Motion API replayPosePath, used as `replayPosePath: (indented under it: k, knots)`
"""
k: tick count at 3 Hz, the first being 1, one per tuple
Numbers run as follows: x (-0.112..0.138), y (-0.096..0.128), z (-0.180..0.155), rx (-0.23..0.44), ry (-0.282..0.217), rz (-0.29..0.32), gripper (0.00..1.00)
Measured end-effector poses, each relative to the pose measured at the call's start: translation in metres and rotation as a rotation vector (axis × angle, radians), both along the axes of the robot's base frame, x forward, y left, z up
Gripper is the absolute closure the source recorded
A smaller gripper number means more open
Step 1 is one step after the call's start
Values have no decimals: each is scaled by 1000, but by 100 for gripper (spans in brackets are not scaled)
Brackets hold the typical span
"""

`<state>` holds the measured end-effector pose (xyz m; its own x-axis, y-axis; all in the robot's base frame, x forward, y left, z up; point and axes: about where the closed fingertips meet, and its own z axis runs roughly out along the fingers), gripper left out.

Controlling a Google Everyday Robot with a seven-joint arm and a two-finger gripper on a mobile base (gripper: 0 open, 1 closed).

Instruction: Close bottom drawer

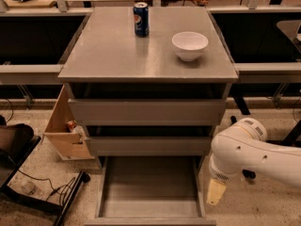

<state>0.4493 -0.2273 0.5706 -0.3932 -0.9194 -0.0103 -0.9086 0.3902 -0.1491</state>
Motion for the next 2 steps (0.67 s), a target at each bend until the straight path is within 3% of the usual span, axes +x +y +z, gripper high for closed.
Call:
replayPosePath:
  k: [1,2]
  knots:
    - [10,14,-52,-15,-7,20,0]
    - [8,30,-116,19,2,44,0]
